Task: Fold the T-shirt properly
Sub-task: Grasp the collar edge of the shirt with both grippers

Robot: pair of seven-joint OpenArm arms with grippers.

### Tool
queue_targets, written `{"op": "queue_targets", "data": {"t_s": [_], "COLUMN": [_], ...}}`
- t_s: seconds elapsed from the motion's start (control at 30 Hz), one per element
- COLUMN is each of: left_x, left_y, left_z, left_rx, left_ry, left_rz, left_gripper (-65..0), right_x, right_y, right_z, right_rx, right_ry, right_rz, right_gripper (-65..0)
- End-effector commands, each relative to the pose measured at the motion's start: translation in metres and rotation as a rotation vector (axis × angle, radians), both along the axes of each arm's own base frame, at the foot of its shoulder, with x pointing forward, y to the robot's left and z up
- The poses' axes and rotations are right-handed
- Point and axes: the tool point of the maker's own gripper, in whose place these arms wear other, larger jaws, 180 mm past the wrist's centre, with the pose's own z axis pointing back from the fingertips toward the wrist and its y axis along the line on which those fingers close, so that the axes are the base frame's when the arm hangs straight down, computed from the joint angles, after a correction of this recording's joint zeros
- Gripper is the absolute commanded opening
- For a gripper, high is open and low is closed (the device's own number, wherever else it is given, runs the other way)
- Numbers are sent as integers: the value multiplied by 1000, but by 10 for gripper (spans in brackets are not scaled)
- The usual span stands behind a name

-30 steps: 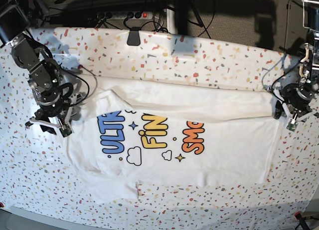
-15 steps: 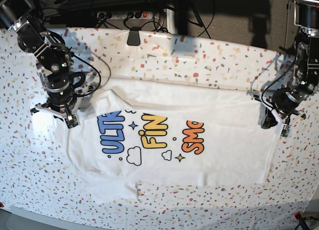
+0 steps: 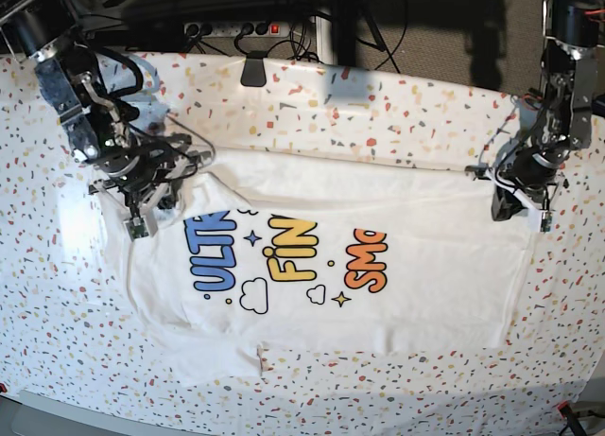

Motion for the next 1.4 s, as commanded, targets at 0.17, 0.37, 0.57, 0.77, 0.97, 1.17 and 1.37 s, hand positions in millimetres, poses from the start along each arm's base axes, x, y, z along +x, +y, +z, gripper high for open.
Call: {"op": "queue_targets", "data": {"t_s": [0.17,0.37,0.57,0.77,0.97,1.17,1.37], "left_x": [0,-14,-48,-91,-129,-154,-145], "left_y": [3,-9,-11,-18,-33,-44,-58], "left_z": [0,-15,-38,-52,-54,-52,-26], "left_rx": [-80,-85,-103,-120,-85,-61,13], "left_ry": [5,105,174,209,240,256,178], "left_rz": [6,-70,-70,-79,-148,-197,-279], "left_gripper": [-650,-650,-650,-650,-650,-650,-650], "right_x": [0,-39,-74,-98,-125,-144,-141], "right_y": [-13,-22,-18,-30,-39,-35,-44], "right_z": [-6,-36,-49,-36,-33,-40,-29], "right_rx": [81,-25,-10,10,-3,33,69], "right_ry": [32,93,123,104,106,97,49], "right_rz": [19,58,77,54,20,-27,-56], "right_gripper": [-650,-650,-650,-650,-650,-650,-650]}}
